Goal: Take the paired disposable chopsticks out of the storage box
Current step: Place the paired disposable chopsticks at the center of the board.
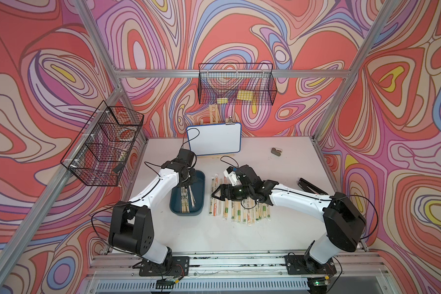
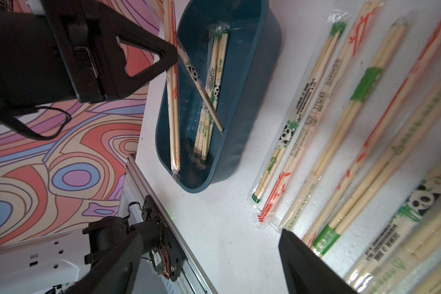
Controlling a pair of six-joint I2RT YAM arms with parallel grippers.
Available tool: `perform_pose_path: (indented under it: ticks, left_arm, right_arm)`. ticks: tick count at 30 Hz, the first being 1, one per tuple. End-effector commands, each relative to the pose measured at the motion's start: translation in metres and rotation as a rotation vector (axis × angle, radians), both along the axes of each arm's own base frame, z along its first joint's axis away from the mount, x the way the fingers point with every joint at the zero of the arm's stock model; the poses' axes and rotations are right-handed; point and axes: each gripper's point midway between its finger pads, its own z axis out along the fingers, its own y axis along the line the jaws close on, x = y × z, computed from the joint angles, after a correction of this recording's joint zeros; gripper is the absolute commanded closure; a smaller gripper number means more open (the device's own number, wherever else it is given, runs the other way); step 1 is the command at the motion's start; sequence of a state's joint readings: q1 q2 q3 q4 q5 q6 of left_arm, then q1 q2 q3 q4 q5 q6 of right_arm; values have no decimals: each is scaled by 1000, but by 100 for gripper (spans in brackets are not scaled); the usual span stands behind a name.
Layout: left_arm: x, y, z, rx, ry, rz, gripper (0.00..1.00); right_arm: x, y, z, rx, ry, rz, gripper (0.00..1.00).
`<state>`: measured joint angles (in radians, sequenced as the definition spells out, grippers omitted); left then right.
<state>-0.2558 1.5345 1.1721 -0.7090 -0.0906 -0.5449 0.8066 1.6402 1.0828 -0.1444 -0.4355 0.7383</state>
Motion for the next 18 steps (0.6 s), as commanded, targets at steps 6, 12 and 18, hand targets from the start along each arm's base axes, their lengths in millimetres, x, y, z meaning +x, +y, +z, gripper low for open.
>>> perform_pose_path:
  ticks: [6, 12, 18]
  left_arm:
    - [-11, 15, -35, 82, 74, 27, 100]
    - [-15, 24, -63, 118, 125, 84, 100]
    - [-11, 22, -71, 118, 127, 83, 96]
  right_arm:
    - [3, 11, -3, 12, 5, 9, 11]
    - [2, 11, -5, 7, 6, 9, 11]
    - [1, 9, -7, -1, 10, 5, 11]
